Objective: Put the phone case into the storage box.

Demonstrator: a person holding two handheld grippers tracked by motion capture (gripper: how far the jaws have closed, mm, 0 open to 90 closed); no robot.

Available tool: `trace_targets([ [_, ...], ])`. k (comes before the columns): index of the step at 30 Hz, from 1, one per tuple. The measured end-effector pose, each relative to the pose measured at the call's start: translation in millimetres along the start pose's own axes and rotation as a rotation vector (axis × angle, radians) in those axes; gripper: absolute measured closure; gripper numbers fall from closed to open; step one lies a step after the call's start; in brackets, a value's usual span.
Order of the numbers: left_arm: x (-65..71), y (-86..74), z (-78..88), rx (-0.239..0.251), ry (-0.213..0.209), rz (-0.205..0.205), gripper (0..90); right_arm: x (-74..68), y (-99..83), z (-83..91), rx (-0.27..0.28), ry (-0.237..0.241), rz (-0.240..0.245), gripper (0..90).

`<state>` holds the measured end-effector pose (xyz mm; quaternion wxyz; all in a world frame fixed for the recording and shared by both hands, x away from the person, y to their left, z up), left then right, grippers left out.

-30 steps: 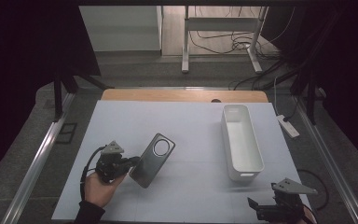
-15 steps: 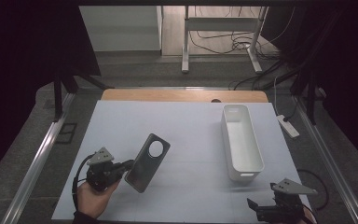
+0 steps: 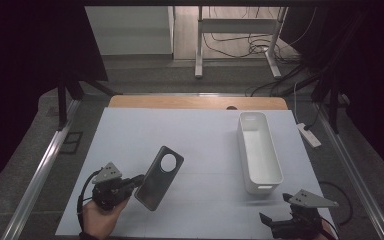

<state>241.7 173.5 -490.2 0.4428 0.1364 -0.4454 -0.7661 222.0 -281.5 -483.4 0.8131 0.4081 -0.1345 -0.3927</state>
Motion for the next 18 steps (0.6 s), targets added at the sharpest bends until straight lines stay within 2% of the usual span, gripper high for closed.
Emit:
trace_targets([
  [6,4.3,-0.8,-0.3,0.003,-0.001,0.002,88.9,-5.0,9.7,0.6,0.018,0.047,0.003,0.0],
  [7,5.1,-0.5,-0.7,0.002,0.000,-0.002,88.9,-7.0,14.1,-1.0,0.016,0.061,0.017,0.0],
  [9,6.1,0.3,-1.7,0.001,0.002,-0.006,88.9,-7.7,15.4,-2.1,0.015,0.062,0.020,0.0],
  [12,7.0,1.7,-2.8,-0.004,0.003,-0.015,88.9,-7.8,19.3,-8.0,-0.016,0.044,0.055,0.0],
  [18,9.5,4.7,-6.1,-0.002,0.000,-0.025,88.9,-12.7,28.2,-11.5,-0.008,0.101,0.059,0.0],
])
Point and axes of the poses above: each handheld gripper's, and its own axes: z roughly backward along the jaws, y roughly out of its top, x roughly to its right, the point moved 4 cm from there along -z, roughly forward along the jaws, and after that the axes turned 3 degrees about y, right-handed, at the moved point
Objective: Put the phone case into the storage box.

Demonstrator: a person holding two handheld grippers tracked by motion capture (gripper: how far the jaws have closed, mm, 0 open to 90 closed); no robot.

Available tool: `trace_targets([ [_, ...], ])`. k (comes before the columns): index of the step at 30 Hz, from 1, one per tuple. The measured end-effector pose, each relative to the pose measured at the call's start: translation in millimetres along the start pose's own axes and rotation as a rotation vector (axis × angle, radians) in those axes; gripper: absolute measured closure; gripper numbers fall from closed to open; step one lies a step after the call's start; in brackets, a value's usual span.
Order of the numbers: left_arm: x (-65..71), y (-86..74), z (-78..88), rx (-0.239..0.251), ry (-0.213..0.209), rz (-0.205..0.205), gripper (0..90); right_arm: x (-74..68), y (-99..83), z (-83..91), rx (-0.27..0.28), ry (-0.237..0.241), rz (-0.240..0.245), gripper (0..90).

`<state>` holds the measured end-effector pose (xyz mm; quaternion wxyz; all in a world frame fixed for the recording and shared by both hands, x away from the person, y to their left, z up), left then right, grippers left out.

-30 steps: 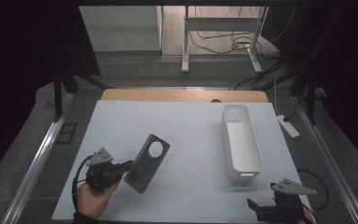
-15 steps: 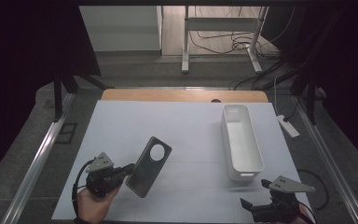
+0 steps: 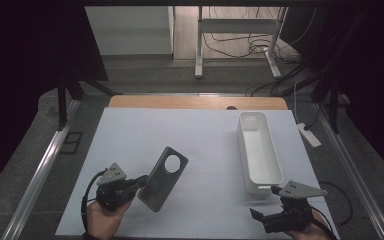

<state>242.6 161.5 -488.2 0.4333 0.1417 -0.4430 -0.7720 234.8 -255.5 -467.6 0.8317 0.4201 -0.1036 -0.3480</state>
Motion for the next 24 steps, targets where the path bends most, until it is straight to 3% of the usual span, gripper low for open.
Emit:
trace_targets([
  [9,2.4,4.2,-7.0,0.001,-0.017,-0.005,88.9,-5.1,11.7,-7.5,-0.001,0.058,0.040,0.0],
  [20,6.2,9.1,-15.8,-0.003,-0.023,-0.019,88.9,-11.3,27.0,-18.3,-0.014,0.120,0.035,0.0],
  [22,6.7,9.8,-17.0,-0.001,-0.021,-0.019,88.9,-14.1,33.1,-23.8,0.003,0.158,0.014,0.0],
  [24,6.9,10.3,-17.6,0.003,-0.017,-0.019,88.9,-14.3,35.2,-26.4,0.000,0.160,0.012,0.0],
])
Point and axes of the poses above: each handheld gripper's, and its own axes: z roughly backward along the jaws, y roughly out of its top, x roughly to its right, the point moved 4 cm from there along -z, roughly forward along the jaws, and after that the axes turned 3 degrees about y, right-handed, at the moved point
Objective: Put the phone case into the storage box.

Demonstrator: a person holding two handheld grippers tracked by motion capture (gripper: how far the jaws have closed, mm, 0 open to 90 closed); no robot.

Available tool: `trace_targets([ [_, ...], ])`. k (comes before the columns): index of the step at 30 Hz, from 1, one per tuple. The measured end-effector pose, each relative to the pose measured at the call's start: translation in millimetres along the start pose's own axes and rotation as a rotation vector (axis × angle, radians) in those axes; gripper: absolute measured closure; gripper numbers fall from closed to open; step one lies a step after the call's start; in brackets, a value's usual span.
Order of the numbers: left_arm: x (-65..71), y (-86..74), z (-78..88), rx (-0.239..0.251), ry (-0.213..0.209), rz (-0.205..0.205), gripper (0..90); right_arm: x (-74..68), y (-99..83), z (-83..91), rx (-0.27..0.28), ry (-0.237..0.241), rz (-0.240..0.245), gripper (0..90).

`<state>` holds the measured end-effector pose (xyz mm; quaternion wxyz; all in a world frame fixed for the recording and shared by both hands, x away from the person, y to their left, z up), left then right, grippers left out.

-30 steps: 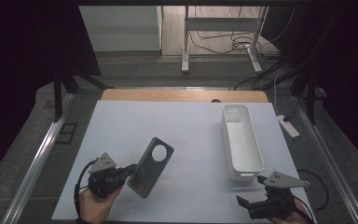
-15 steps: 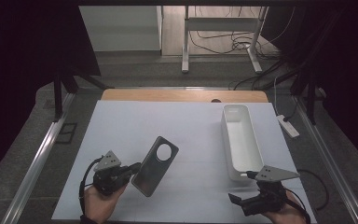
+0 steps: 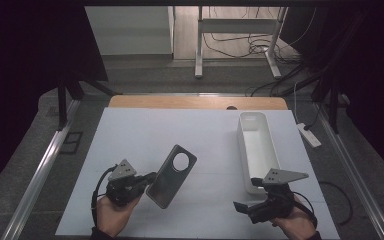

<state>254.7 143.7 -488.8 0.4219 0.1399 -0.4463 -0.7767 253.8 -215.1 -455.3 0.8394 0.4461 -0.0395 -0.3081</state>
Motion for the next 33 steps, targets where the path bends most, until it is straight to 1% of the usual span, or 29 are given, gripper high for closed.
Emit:
trace_targets([
  [1,0.2,0.3,-0.3,0.001,-0.002,-0.001,88.9,0.1,1.6,-2.8,-0.002,-0.007,0.001,0.0],
  [5,1.1,1.2,-1.5,0.005,0.004,-0.005,88.9,1.2,5.0,-7.1,0.000,-0.006,-0.009,0.0],
  [7,2.0,1.9,-2.6,0.008,0.006,-0.007,88.9,1.9,8.1,-11.4,0.015,-0.002,-0.025,0.0],
  [12,4.0,3.1,-5.5,0.010,0.012,-0.016,88.9,1.6,14.0,-19.1,0.030,0.011,-0.066,0.0],
  [14,5.2,3.5,-6.9,0.010,0.011,-0.018,88.9,0.2,16.6,-23.0,0.031,0.019,-0.085,0.0],
  [19,8.6,4.3,-10.5,0.013,0.013,-0.023,88.9,-4.6,21.3,-34.0,0.026,0.053,-0.102,0.0],
  [22,9.9,4.7,-11.9,0.015,0.011,-0.022,88.9,-7.3,24.5,-40.5,0.025,0.080,-0.127,0.0],
  [27,12.5,5.3,-14.5,0.017,0.007,-0.024,88.9,-11.0,27.3,-51.4,0.002,0.109,-0.139,0.0],
  [30,14.1,5.6,-16.2,0.018,0.006,-0.027,88.9,-12.0,29.1,-55.4,0.002,0.115,-0.146,0.0],
  [33,15.9,5.9,-18.1,0.017,0.004,-0.029,88.9,-13.1,32.6,-60.9,0.004,0.130,-0.159,0.0],
])
Point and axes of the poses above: each handheld gripper's, and its own axes: z roughly backward along the jaws, y roughly out of its top, x roughly to its right, the point moved 4 cm from there along -z, roughly forward along the jaws, and after that the axes turned 3 degrees about y, right-handed, at the moved point
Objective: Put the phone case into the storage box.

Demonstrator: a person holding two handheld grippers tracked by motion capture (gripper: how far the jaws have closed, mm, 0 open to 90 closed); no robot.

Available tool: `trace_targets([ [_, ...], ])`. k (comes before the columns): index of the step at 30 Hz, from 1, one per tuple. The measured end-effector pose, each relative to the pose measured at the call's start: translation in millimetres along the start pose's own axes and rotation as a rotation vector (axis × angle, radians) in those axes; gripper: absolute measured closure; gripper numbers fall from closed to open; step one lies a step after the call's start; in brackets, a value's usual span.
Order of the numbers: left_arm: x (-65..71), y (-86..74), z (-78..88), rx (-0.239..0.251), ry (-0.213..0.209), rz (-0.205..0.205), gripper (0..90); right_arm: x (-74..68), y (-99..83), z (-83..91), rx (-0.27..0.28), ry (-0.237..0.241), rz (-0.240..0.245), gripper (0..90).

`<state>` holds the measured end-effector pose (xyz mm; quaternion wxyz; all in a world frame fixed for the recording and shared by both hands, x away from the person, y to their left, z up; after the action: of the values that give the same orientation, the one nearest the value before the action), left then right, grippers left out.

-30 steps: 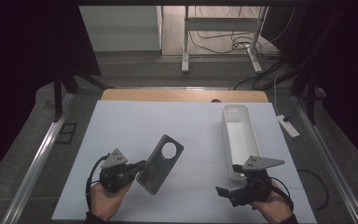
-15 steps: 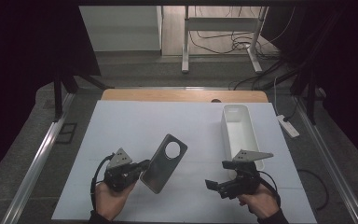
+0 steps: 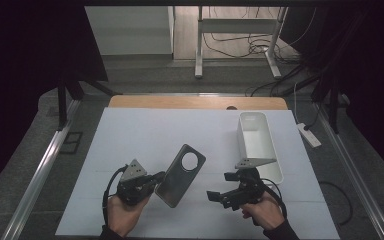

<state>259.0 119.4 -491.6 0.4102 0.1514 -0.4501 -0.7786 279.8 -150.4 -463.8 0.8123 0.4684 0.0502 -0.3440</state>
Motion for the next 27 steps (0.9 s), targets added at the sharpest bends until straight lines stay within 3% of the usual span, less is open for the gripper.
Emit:
trace_targets([
  [17,9.5,2.7,-7.8,0.001,-0.012,-0.004,89.0,-0.8,13.0,-20.5,0.033,0.020,-0.044,0.3],
  [27,14.2,4.0,-11.1,0.002,-0.021,0.002,89.0,-2.2,17.6,-30.4,0.012,0.010,-0.054,1.6],
])
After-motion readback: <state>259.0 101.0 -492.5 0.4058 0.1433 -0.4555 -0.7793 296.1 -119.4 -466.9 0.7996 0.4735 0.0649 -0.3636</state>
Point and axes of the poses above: each handheld gripper's, and its own axes: z roughly backward along the jaws, y roughly out of its top, x roughly to its right, the point moved 4 cm from there along -z, roughly forward along the jaws, and after that the axes turned 3 degrees about y, right-handed, at the moved point
